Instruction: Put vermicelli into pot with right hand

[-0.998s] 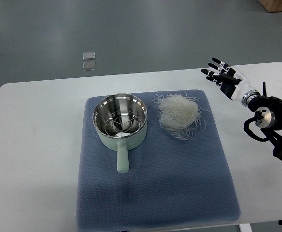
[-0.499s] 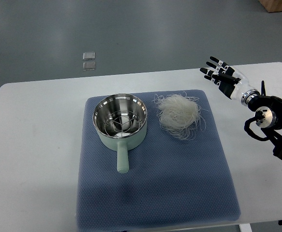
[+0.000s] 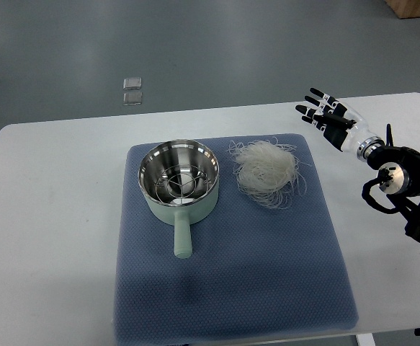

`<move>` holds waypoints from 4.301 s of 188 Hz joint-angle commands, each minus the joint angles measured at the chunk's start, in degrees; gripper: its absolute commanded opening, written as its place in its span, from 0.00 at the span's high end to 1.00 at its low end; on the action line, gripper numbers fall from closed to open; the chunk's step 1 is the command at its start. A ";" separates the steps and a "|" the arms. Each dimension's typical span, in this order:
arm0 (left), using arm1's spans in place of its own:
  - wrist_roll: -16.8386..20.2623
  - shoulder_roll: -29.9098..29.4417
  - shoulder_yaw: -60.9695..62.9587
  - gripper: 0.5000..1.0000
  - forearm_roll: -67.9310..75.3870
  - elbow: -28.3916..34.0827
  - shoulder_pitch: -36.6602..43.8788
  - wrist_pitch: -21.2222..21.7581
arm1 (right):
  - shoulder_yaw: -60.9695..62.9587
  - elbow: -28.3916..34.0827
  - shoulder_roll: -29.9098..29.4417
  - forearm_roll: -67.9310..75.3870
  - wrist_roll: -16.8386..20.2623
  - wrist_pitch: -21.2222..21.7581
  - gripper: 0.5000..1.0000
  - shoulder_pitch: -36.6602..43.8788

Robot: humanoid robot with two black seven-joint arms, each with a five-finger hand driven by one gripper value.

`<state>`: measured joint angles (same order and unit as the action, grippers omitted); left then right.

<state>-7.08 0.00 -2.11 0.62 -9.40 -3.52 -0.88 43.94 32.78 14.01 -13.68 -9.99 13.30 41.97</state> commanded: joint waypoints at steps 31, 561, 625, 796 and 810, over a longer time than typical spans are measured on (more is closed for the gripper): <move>0.05 0.00 0.09 0.00 0.09 -0.01 0.00 0.00 | -1.31 0.09 2.86 -17.25 0.15 6.56 0.15 5.66; -0.04 0.00 -0.18 0.00 0.35 -0.45 -0.70 -0.61 | -31.11 15.65 -4.96 -63.76 -5.13 11.93 0.20 36.34; -0.04 0.00 -0.26 0.00 0.35 -0.53 -0.79 -0.61 | -21.35 15.56 3.66 -55.76 -4.60 11.40 0.20 31.24; 0.05 0.00 -0.61 0.00 0.17 -0.45 -0.79 -0.61 | 1.59 5.27 2.87 1.55 -1.87 -7.32 0.21 0.83; -0.04 0.00 -0.61 0.00 0.17 -0.45 -0.79 -0.61 | 1.50 5.27 2.78 1.90 -2.49 -6.71 0.17 0.74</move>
<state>-7.04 0.00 -2.73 0.77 -9.76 -4.31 -1.49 45.60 38.05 16.83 -13.02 -11.97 6.06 42.81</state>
